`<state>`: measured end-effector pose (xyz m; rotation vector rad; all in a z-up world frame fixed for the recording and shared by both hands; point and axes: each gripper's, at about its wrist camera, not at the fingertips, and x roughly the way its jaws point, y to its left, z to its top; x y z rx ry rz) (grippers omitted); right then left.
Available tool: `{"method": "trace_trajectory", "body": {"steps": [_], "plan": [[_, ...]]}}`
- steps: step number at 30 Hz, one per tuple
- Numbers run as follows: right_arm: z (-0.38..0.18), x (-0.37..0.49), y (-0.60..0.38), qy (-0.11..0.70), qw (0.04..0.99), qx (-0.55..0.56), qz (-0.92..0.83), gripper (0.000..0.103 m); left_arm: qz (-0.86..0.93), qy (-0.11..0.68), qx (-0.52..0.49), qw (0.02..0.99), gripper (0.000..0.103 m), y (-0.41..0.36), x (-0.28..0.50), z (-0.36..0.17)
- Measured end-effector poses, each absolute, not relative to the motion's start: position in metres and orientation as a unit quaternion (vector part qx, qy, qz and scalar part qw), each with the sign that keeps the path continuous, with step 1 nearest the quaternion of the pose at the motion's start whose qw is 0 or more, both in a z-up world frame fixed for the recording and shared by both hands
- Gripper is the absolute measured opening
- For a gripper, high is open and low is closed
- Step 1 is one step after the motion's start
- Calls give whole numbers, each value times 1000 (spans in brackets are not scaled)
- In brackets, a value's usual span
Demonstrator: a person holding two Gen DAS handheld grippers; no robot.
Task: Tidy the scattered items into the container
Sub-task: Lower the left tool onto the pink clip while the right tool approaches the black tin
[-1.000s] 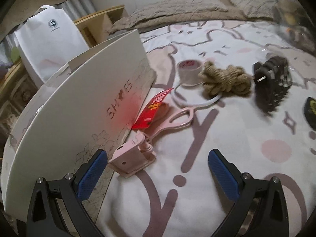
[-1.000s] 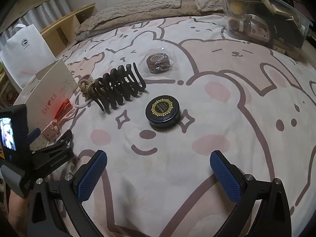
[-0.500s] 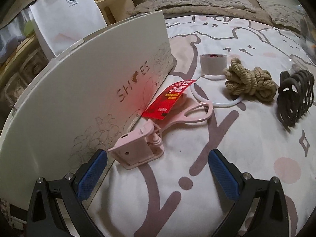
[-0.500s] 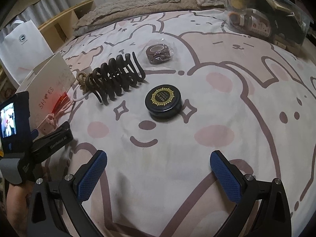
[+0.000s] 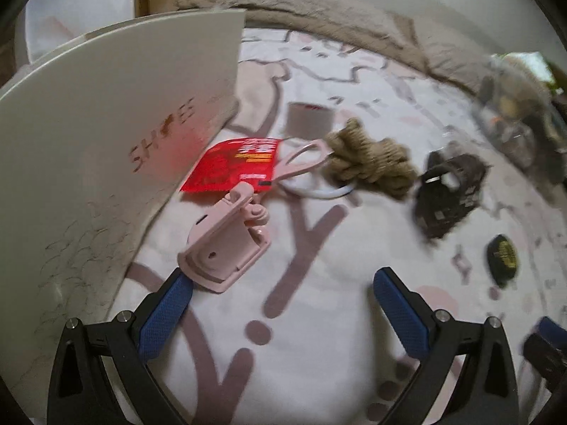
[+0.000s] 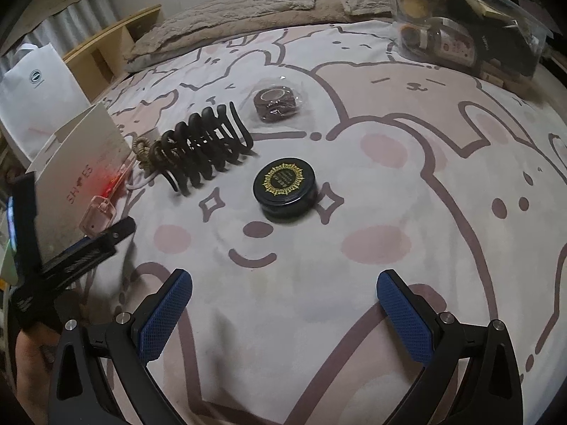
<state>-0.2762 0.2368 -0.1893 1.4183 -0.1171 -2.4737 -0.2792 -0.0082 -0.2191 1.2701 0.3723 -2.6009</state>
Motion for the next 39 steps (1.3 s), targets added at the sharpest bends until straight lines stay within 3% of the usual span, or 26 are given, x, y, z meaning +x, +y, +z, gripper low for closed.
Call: {"method": "trace_trajectory", "body": {"steps": [9,33,39], "plan": [[-186,-292,230,-22,141,479,-866,103,-896,170,409,14,95,-6,-280,-213],[-214,-354,219,22,110,496,-861,103,-882,158,441,50,93,-17,-314,-219],[-220,-359,214,51,122,502,-855,103,-887,111,443,73,93,-5,-316,-224]]}}
